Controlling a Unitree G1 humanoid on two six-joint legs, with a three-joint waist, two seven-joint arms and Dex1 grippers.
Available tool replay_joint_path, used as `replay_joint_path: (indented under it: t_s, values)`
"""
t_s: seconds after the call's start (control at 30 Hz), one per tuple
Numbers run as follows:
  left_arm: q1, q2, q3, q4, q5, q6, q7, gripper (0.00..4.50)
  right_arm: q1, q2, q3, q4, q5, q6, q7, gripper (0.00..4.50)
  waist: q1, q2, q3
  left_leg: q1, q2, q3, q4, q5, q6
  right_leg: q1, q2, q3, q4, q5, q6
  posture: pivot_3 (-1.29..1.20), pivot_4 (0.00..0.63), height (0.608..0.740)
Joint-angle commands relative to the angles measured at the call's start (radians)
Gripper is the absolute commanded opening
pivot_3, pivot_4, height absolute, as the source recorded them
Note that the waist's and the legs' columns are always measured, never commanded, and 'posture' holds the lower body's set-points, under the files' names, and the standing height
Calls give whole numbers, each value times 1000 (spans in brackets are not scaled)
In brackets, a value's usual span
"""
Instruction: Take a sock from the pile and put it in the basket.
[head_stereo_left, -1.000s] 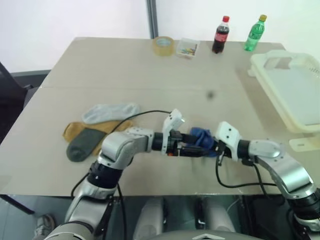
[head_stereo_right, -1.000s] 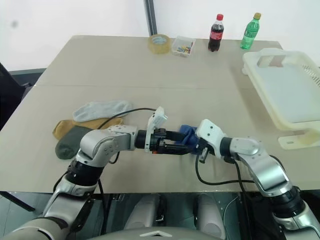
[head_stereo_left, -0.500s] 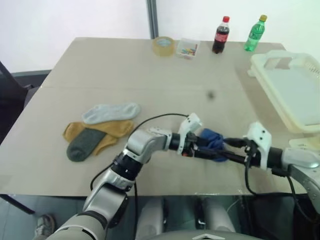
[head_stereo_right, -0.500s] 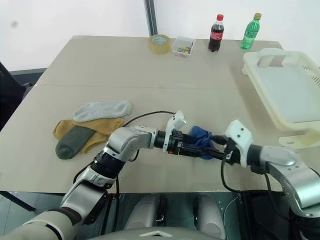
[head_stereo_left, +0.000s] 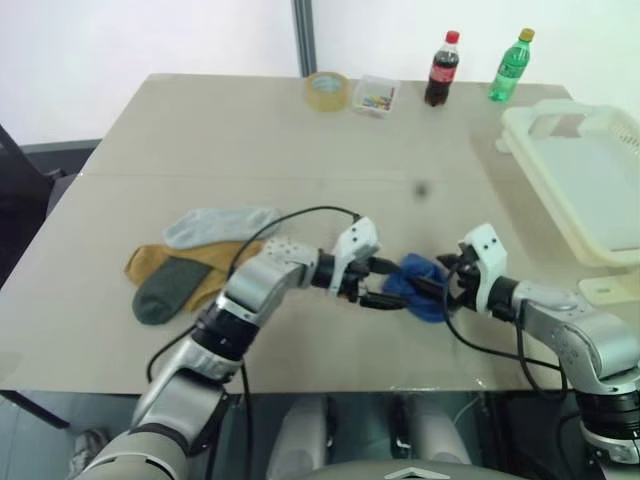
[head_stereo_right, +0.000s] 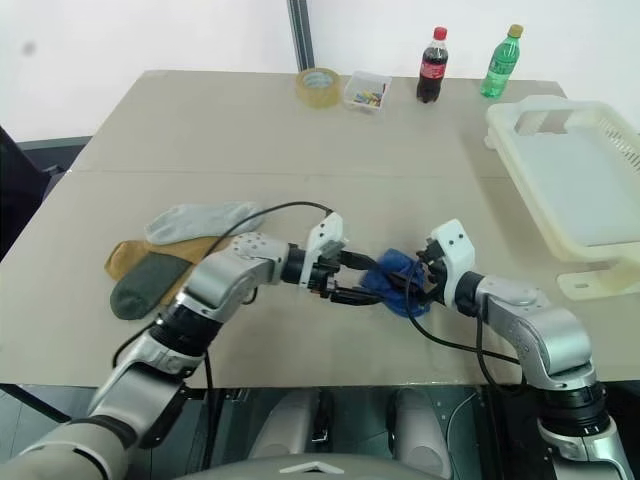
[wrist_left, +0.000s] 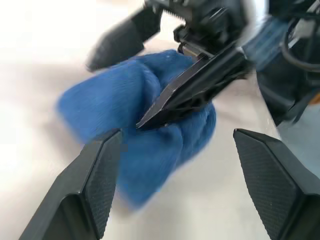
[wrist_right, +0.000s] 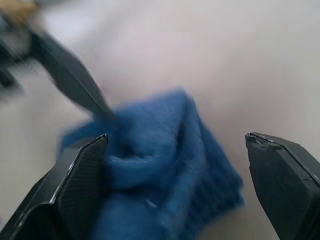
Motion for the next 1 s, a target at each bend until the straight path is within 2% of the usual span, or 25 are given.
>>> replay_joint_path:
  t_s: [0.03,0.2,0.23,0.27,0.3,0.37,0.4,0.43,0.47,0.5,0.53,0.6,0.73,0.87,1.0]
  values:
    - [26,54,23,-83,33,-52,-9,3771,18,-49,79,2,-40,-32,46,4474,-1,0,0,0,0,0,0,0,0,0,0,0,0,0,0,0,150,740]
    - [61,68,37,-100,62,-80,30,3771,22,-106,211,38,-124,-119,110,4474,-1,0,0,2,0,0,0,0,0,1,1,0,0,0,0,0,150,740]
    - [66,65,42,-106,60,-78,37,3771,24,-110,226,42,-135,-134,117,3972,-1,-1,-1,2,0,0,0,0,0,1,1,0,0,0,0,0,150,740]
    - [69,63,45,-110,59,-77,41,3771,24,-118,241,44,-141,-149,135,3839,-1,-1,-1,2,0,0,0,0,0,1,1,0,0,0,0,0,150,740]
    - [71,61,47,-115,62,-83,46,3771,25,-124,250,42,-145,-162,149,3412,-1,-1,-1,2,0,0,0,0,0,1,1,0,0,0,0,0,150,740]
    - [74,54,54,-119,66,-93,60,3771,24,-121,247,41,-145,-176,163,2850,-1,-2,-2,2,1,0,0,0,0,1,1,0,0,0,0,0,150,740]
    - [76,51,59,-122,64,-97,64,3771,25,-119,241,38,-141,-181,168,2265,-1,-2,-2,2,1,0,0,0,0,1,1,0,0,0,0,0,150,740]
    - [79,49,64,-127,61,-99,67,3771,26,-118,235,35,-137,-184,172,1874,-1,-2,-2,2,1,0,0,0,0,2,1,0,0,0,0,0,150,740]
    - [83,46,71,-134,59,-107,73,3771,25,-110,218,35,-130,-185,168,1225,-1,-2,-2,3,1,0,0,0,0,2,1,0,0,0,0,0,150,740]
    - [86,39,78,-137,63,-123,87,3771,22,-97,197,39,-121,-182,157,1094,-2,-2,-2,3,1,0,0,0,0,2,1,0,0,0,0,0,150,740]
    - [91,26,88,-140,67,-143,108,3771,18,-79,166,46,-108,-190,145,536,-2,-2,-2,3,1,0,0,0,0,2,1,0,0,0,0,0,150,740]
    - [103,3,107,-145,72,-181,142,3771,-2,-27,84,62,-71,-194,106,267,-2,-2,-2,3,1,0,0,0,0,2,1,0,0,0,0,0,150,740]
    - [103,-56,147,-128,56,-243,180,3771,-122,74,-112,132,-2,-195,-6,229,0,-1,-1,2,1,0,0,0,0,1,1,0,1,0,0,0,150,740]
    - [46,-144,182,-92,32,-238,239,3771,-347,106,-279,302,14,-239,-135,229,2,0,0,2,0,1,0,0,0,1,0,0,1,3,4,0,150,740]
    - [-39,-243,216,-40,35,-240,326,3771,-671,52,-396,683,-50,-359,-294,229,0,2,1,1,-1,1,0,0,0,0,1,0,1,3,4,0,150,740]
